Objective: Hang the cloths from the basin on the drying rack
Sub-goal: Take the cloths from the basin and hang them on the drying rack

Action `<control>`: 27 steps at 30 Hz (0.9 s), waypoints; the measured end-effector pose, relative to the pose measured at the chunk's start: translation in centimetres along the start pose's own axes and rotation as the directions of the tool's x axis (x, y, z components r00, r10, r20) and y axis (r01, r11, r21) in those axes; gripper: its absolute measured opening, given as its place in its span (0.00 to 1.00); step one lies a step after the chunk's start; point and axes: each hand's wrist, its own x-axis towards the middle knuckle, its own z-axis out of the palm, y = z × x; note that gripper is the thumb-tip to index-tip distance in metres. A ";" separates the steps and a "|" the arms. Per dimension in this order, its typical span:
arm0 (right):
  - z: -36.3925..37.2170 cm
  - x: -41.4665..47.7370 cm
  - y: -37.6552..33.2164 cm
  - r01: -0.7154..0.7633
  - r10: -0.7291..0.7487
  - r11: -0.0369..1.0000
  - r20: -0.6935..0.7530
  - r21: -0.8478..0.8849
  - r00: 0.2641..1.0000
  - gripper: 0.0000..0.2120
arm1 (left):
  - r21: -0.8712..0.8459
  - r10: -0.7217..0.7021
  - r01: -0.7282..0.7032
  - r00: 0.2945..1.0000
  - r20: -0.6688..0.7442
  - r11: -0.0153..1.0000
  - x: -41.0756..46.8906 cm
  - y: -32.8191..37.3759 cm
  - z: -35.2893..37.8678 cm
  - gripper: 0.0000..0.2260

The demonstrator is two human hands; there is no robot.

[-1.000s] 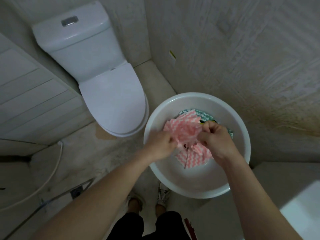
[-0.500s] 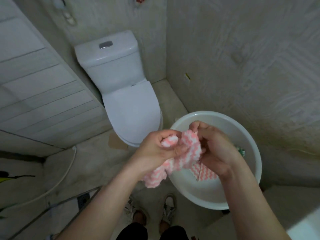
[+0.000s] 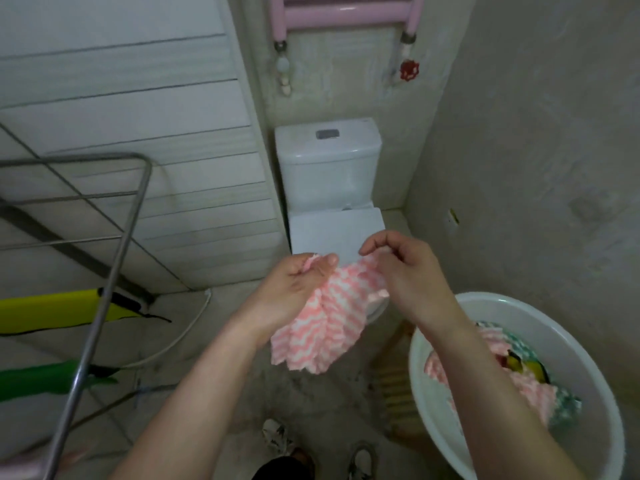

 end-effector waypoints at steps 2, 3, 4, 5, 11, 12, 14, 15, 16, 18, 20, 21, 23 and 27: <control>0.9 1.1 -1.2 -0.009 0.001 0.999 0.165 0.047 0.986 0.10 | 0.000 -0.015 0.015 1.000 -0.013 1.000 -0.1 0.3 -2.0 0.34; 2.6 2.1 -2.3 -0.006 -0.002 1.000 0.282 0.027 0.959 0.17 | 0.002 -0.016 0.016 0.999 -0.027 1.000 -0.5 0.5 -4.2 0.32; 3.3 2.7 -2.9 0.019 0.000 0.999 0.369 -0.048 0.929 0.23 | 0.033 -0.018 0.018 1.000 -0.011 0.999 -0.5 0.4 -5.3 0.28; 4.3 3.5 -3.7 0.057 -0.002 0.992 0.435 -0.114 0.900 0.23 | 0.076 -0.020 0.020 1.000 -0.002 0.997 -0.7 0.4 -6.7 0.22; 10.1 7.5 -8.8 0.077 -0.106 0.994 0.430 0.084 0.897 0.06 | 0.261 0.059 0.004 0.970 -0.235 0.965 -2.4 0.5 -15.7 0.05; 11.4 8.2 -9.7 0.085 -0.127 0.989 0.405 0.120 0.906 0.08 | 0.296 0.067 0.011 0.965 -0.253 0.955 -3.0 0.5 -17.5 0.03; 13.8 9.5 -11.1 0.060 -0.130 0.978 0.361 0.200 0.923 0.11 | 0.373 0.096 0.028 0.946 -0.308 0.927 -4.1 0.3 -20.8 0.03; 14.9 10.0 -11.8 0.036 -0.125 0.969 0.359 0.244 0.925 0.12 | 0.392 0.108 0.039 0.932 -0.347 0.919 -4.5 0.2 -22.2 0.06; 15.7 10.4 -12.2 0.033 -0.136 0.958 0.352 0.285 0.926 0.14 | 0.399 0.118 0.048 0.917 -0.381 0.916 -4.8 0.1 -23.4 0.07; 18.2 11.3 -13.1 0.042 -0.172 0.933 0.342 0.358 0.924 0.17 | 0.415 0.156 0.067 0.863 -0.481 0.907 -5.5 -0.4 -26.3 0.09; 21.0 12.4 -14.0 0.039 -0.172 0.925 0.325 0.379 0.930 0.17 | 0.449 0.202 0.119 0.772 -0.603 0.886 -6.0 -0.8 -29.2 0.12; 22.1 12.7 -14.4 0.046 -0.174 0.924 0.311 0.380 0.934 0.17 | 0.467 0.225 0.151 0.722 -0.655 0.871 -6.1 -1.0 -30.4 0.12; 24.7 14.5 -15.2 0.044 -0.186 0.929 0.361 0.368 0.914 0.14 | 0.497 0.269 0.256 0.597 -0.756 0.829 -6.3 -1.1 -33.1 0.13; 28.5 18.1 -15.8 0.183 -0.244 0.969 0.533 0.165 0.810 0.08 | 0.460 0.230 0.454 0.475 -0.849 0.763 -5.7 -1.3 -37.3 0.17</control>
